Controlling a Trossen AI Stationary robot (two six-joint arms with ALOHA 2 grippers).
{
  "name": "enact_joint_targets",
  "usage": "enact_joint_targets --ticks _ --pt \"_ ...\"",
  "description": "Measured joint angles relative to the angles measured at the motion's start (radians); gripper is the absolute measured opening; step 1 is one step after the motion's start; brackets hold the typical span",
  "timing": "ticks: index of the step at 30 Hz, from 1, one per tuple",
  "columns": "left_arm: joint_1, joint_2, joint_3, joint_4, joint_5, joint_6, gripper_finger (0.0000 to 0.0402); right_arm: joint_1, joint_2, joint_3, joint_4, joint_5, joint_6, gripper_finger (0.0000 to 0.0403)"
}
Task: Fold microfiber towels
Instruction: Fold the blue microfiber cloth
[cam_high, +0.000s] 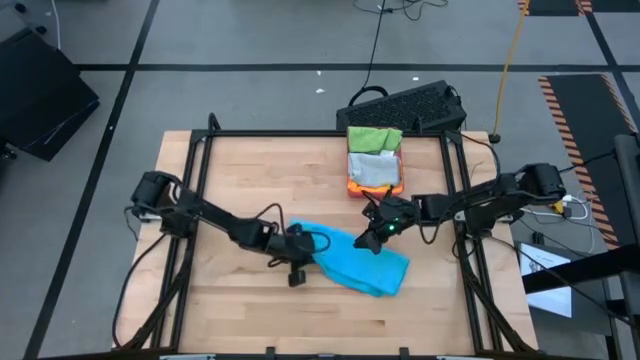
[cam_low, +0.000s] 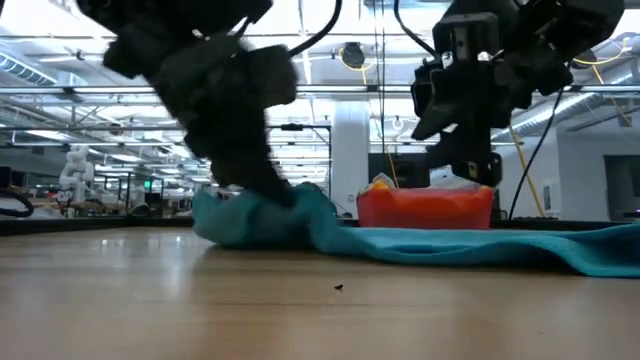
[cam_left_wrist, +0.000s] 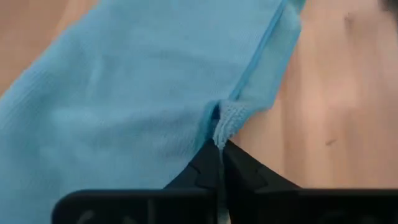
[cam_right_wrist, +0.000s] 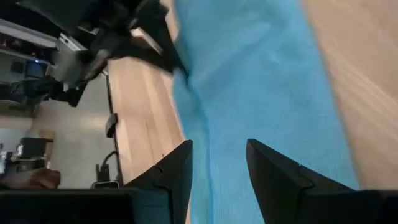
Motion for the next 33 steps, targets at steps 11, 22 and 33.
enact_joint_targets --ticks 11,22,33 --pt "0.121 -0.057 -0.004 -0.01 0.271 -0.06 0.0069 0.005 0.161 -0.003 0.116 -0.051 -0.106 0.0139" --pt "0.178 -0.046 -0.002 -0.064 0.149 0.015 0.0152 0.009 0.307 0.004 0.142 -0.076 -0.084 0.0083" --pt "0.197 -0.066 0.034 -0.12 0.232 -0.074 0.0155 0.009 0.317 0.002 0.109 -0.046 -0.066 0.004"
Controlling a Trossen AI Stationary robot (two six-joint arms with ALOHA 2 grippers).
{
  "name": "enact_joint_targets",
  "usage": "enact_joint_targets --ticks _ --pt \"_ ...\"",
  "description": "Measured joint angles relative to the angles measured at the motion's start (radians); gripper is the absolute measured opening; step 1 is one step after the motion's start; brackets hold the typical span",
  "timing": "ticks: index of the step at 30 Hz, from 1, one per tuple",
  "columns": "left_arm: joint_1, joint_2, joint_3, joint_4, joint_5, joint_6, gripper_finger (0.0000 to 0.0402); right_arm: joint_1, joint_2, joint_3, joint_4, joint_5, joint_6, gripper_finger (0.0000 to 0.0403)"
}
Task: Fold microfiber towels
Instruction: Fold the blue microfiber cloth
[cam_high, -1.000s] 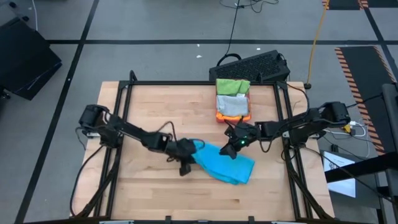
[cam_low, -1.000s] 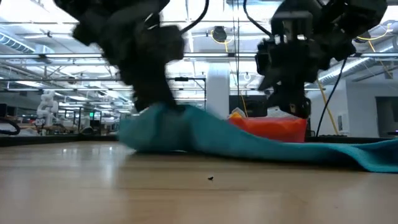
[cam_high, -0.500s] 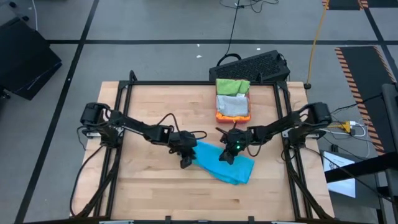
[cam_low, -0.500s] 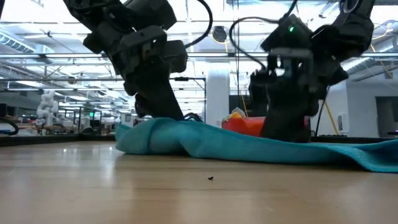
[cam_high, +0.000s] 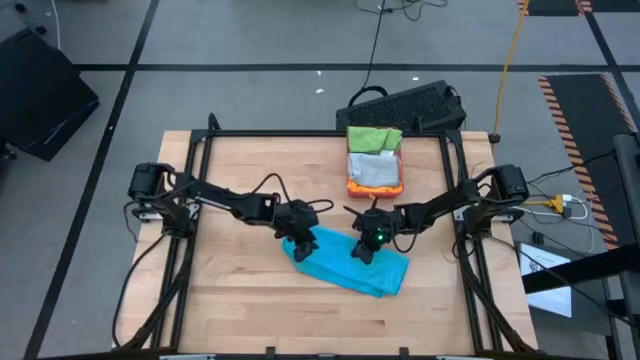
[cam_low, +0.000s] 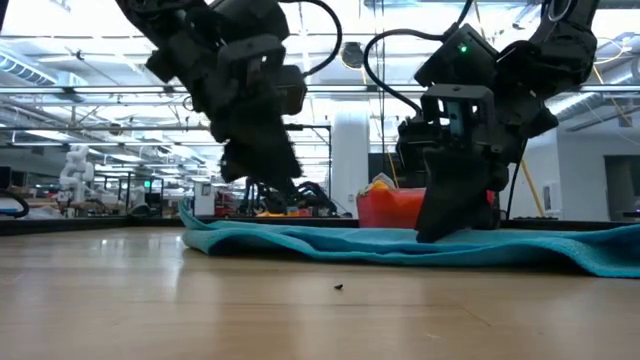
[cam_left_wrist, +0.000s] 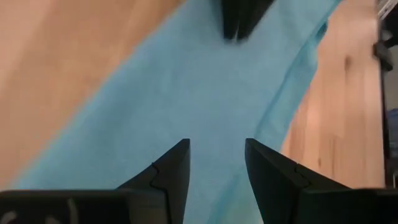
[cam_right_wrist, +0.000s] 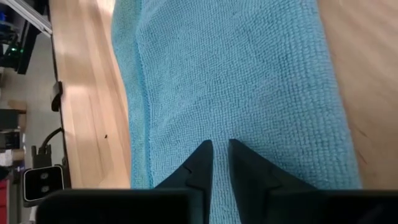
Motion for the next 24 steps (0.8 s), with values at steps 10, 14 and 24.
enact_joint_targets --ticks 10,14,24 --pt "-0.197 -0.102 0.0 -0.176 -0.192 -0.149 0.0154 0.0 -0.024 -0.003 0.014 0.002 0.014 0.0017" --pt "-0.267 -0.101 -0.001 -0.286 -0.262 -0.288 0.0154 0.0 -0.075 -0.008 -0.047 0.039 0.019 0.0015" --pt "-0.361 -0.099 -0.001 -0.303 -0.333 -0.253 0.0185 0.042 -0.201 -0.001 -0.111 0.089 0.02 0.0016"
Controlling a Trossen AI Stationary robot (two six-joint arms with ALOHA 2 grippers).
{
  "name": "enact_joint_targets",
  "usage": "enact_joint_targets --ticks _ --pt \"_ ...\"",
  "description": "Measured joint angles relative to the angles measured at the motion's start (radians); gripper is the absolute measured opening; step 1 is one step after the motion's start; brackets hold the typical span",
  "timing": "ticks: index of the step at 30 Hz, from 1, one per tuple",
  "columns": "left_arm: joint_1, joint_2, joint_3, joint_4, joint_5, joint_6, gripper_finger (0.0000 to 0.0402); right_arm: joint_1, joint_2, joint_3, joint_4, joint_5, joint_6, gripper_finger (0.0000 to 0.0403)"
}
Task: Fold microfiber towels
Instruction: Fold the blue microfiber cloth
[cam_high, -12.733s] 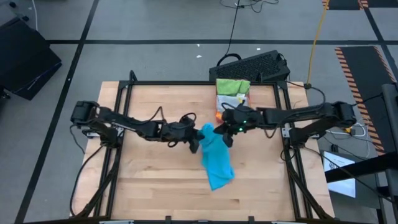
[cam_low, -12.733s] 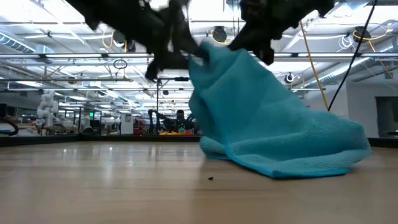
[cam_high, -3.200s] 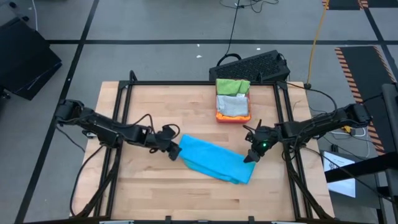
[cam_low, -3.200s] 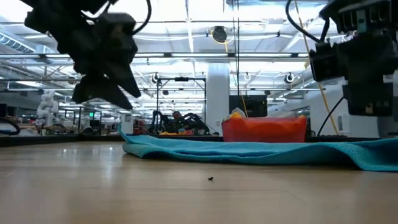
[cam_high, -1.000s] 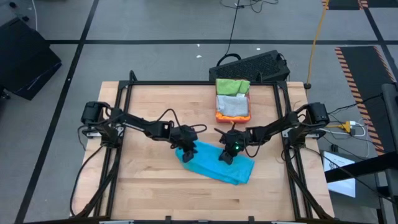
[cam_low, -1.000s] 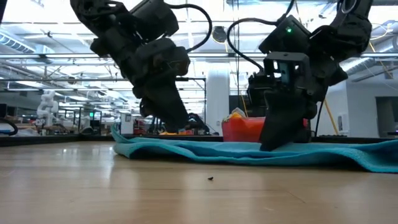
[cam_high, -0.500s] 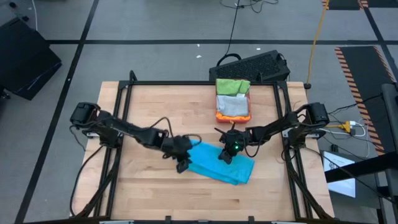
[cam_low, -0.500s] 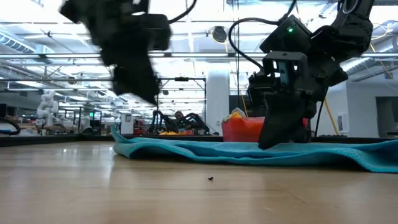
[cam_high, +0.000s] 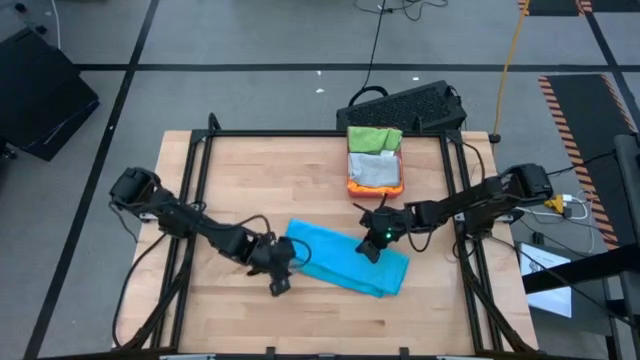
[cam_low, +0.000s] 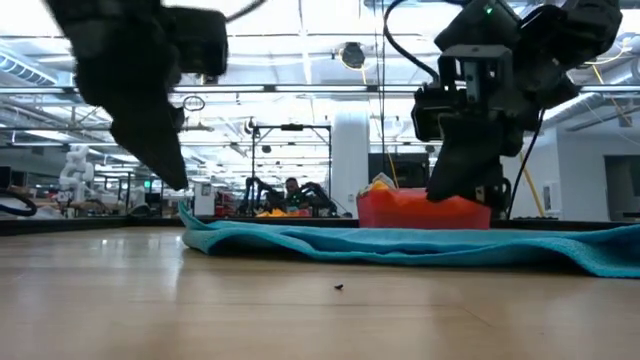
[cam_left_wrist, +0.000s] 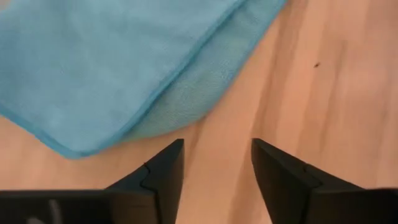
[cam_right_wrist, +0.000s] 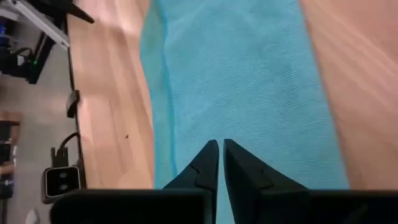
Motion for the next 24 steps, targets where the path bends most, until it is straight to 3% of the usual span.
enact_joint_targets --ticks 6,10,16,24 --pt "-0.068 0.018 0.0 -0.008 -0.193 0.166 0.0232 0.039 -0.011 0.023 -0.035 0.044 -0.004 0.0016" --pt "-0.055 0.06 -0.002 -0.008 -0.204 0.241 0.0235 0.051 -0.01 0.022 -0.05 0.07 -0.012 0.0016" --pt "-0.018 0.123 -0.002 0.05 -0.167 0.275 0.0209 0.052 -0.011 0.033 -0.087 0.094 -0.047 0.0016" --pt "0.02 0.125 0.0 0.09 -0.133 0.387 0.0141 0.063 -0.007 0.078 -0.154 0.102 -0.127 0.0016"
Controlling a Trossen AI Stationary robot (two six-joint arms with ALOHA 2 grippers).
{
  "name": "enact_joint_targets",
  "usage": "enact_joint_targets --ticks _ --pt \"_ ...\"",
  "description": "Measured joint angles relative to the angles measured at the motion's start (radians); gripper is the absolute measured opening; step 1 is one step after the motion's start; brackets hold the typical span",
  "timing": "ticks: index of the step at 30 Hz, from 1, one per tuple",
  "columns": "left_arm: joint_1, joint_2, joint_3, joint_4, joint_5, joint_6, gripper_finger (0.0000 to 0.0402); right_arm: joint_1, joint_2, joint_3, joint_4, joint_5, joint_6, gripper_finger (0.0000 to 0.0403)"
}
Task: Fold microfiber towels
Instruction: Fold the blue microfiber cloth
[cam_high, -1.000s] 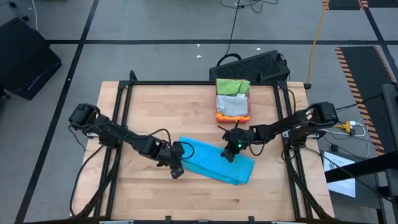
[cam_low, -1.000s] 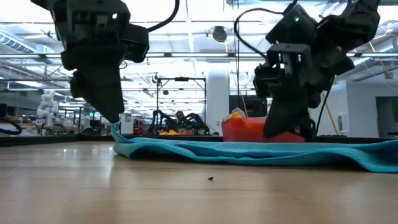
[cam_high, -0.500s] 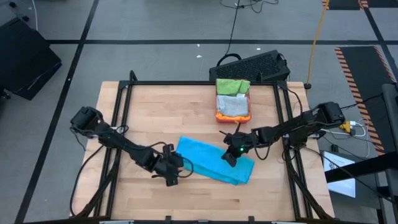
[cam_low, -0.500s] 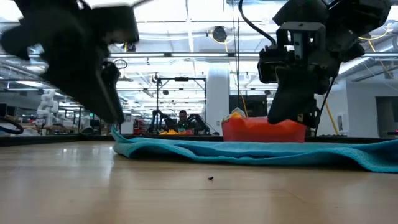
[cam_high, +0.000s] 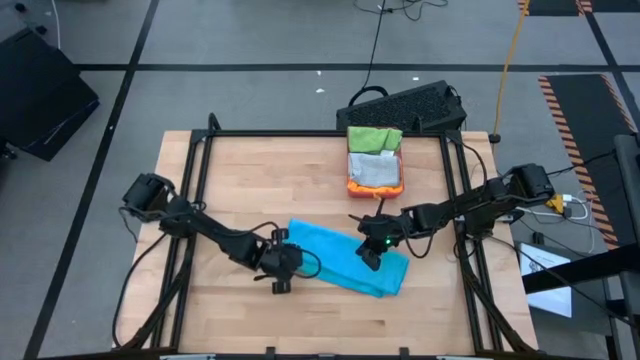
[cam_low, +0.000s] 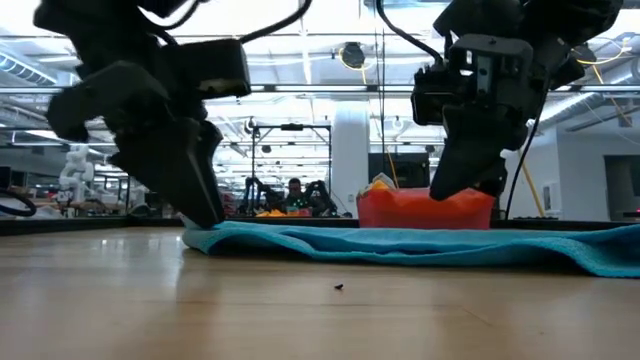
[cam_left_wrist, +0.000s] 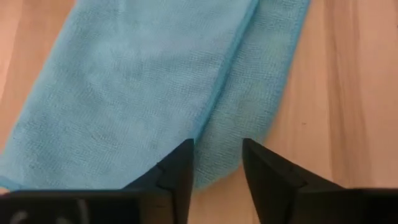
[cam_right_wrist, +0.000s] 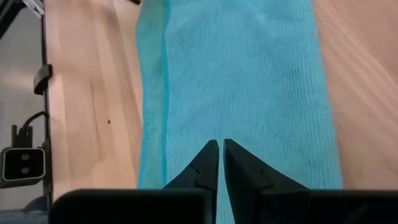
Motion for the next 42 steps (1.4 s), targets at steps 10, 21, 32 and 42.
enact_joint_targets --ticks 10,21,32,42 --pt "0.044 -0.011 0.0 0.008 0.159 0.088 0.0093 0.0 0.008 0.001 0.003 0.001 -0.004 0.0016" --pt "-0.024 0.038 0.0 0.017 0.088 0.109 0.0189 -0.002 0.008 0.001 0.009 0.0 -0.019 0.0016" --pt "0.036 0.044 0.0 0.054 0.08 0.192 0.0105 -0.002 0.008 0.001 0.011 0.0 -0.027 0.0016" --pt "0.169 0.043 0.0 0.135 0.479 0.14 0.0011 0.035 0.007 0.0 0.187 -0.008 -0.091 0.0017"
